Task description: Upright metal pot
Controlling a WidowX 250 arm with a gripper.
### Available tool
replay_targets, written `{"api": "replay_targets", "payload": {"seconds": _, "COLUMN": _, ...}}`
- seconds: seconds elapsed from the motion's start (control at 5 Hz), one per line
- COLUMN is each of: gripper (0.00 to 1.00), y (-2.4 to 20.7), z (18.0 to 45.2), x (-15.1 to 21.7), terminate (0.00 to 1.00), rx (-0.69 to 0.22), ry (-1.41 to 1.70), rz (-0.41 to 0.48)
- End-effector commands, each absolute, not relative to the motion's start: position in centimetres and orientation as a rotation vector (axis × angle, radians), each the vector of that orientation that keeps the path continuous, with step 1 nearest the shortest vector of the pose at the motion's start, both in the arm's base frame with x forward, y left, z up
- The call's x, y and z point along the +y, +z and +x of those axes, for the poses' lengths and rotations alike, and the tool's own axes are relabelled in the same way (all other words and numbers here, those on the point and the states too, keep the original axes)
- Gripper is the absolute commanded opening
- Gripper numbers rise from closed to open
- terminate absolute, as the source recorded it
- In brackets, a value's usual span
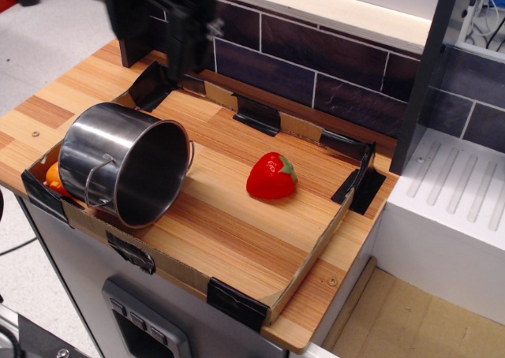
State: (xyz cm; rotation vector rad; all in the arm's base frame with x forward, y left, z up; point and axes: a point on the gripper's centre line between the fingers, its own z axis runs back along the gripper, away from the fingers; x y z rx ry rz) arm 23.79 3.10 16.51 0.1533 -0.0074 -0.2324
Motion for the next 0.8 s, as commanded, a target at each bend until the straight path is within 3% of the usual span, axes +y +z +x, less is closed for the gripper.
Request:
{"api": "replay_targets", "payload": {"seconds": 0.0, "gripper": 1.00, "y": 16.0, "z": 21.1, "x": -1.3, "terminate": 0.00, "rx": -0.116, "ry": -0.223, "rz": 0.327}}
{"api": "replay_targets", "payload": {"seconds": 0.4, "gripper": 1.00, "y": 12.5, "z": 20.5, "x": -0.6, "terminate": 0.00, "rx": -0.279, "ry": -0.055, "rz": 0.479}}
{"api": "replay_targets", "payload": {"seconds": 0.6, "gripper": 1.00, "y": 11.9, "z": 20.7, "x": 0.7, "terminate": 0.00, "rx": -0.313, "ry": 0.003, "rz": 0.505}}
